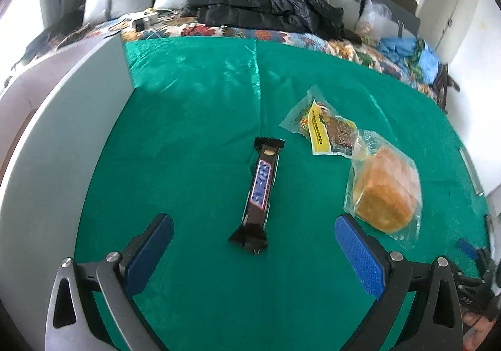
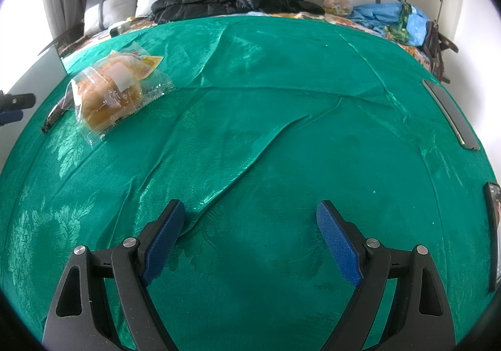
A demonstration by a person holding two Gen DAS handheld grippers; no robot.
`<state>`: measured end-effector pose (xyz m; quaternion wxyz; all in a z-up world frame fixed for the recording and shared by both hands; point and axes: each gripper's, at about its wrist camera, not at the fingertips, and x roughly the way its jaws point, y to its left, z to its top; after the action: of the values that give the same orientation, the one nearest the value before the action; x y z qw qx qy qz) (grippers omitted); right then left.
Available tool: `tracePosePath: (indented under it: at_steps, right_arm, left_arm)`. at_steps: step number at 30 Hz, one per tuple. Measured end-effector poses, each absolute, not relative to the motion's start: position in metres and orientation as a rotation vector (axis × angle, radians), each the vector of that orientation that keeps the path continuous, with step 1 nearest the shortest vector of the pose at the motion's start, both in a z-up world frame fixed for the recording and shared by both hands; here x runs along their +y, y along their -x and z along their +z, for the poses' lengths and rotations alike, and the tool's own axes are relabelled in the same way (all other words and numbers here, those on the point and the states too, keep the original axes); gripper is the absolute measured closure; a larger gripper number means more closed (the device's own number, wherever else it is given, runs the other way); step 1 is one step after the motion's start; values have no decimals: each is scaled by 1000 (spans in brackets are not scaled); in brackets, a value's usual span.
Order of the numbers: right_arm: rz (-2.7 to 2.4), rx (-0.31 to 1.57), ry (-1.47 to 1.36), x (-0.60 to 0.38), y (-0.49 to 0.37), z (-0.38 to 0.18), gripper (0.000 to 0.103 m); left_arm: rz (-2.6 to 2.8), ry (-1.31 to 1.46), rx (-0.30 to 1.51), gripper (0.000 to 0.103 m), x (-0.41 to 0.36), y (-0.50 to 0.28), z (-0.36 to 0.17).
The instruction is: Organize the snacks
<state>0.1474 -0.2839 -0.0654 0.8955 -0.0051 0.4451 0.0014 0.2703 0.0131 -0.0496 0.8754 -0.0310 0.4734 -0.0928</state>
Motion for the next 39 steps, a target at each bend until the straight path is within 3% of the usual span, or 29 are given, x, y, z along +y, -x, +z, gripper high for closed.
tracePosePath:
  at_steps: [4,7,9,10,12,23,28,29,30,32,39]
  right_arm:
    - [3,922,10,-284,-147,-65,14]
    - [3,923,10,-284,-148,-66,14]
    - [2,923,10,-284,-148,-65,14]
    - [2,923,10,-284,-147,-65,14]
    - [2,923,10,-284,-147,-65,14]
    - [2,923,10,-284,-147,-65,14]
    - [1,923,11,-284,-147,-65,14]
    - [1,923,11,-284,-147,-65,14]
    - [1,923,11,-284,-147,-65,14]
    - [1,923,11,-284,-147,-65,14]
    - [1,923,11,-284,-147,-65,14]
  left_arm:
    - [-187,-54,1023,6,-6,-294,-63]
    - [-170,-118,1060,22,-14,-307,-75]
    - [-155,-120,1075,45,-12,-311,-83]
    - [-157,-107,1077,50,-10,-311,-85]
    - [-154,-74,1060,84,-6,-308,-84]
    - [-143,-35,1070,86,35,-227,-79]
    - [-135,-4,1054,82,51,-201,-84]
    - [-141,6,1038,70,53,-199,-84]
    - [-136,7,1033,37,53,-199,-85]
    - [-105,-21,990,8,53,-196,-86]
    - [-87,-31,959,1,57,-195,-102]
